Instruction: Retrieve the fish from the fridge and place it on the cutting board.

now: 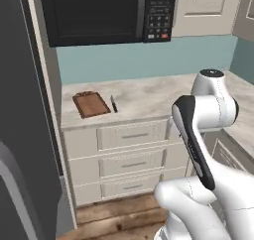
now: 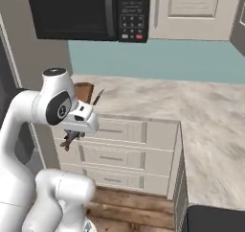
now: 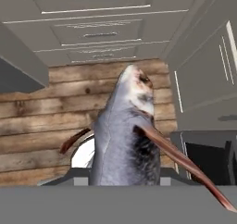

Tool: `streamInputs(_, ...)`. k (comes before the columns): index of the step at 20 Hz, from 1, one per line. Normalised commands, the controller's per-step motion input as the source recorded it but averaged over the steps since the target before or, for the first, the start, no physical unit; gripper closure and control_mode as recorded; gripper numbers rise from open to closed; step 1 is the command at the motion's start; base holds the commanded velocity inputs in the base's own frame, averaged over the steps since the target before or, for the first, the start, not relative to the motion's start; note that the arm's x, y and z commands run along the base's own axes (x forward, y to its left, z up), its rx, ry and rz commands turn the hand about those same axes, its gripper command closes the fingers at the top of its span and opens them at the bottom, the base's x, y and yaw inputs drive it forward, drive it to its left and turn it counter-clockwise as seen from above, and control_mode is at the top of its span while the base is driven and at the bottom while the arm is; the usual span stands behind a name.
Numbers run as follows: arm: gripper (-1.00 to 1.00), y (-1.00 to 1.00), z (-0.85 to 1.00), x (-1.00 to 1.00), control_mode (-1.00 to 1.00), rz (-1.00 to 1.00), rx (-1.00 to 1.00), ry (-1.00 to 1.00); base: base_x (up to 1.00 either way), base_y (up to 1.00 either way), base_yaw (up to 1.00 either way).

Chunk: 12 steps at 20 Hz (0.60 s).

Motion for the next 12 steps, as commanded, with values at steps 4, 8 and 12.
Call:
streamInputs(4, 1.00, 0.00, 0.00, 0.00, 1.00, 0.00, 0.00, 0.00, 1.00, -0.56, 0.31)
streamInputs(8, 1.00, 0.00, 0.00, 0.00, 1.00, 0.00, 0.00, 0.00, 1.00, -0.45, 0.28)
streamInputs(12, 1.00, 0.00, 0.00, 0.00, 1.00, 0.00, 0.00, 0.00, 0.73, -0.02, 0.21)
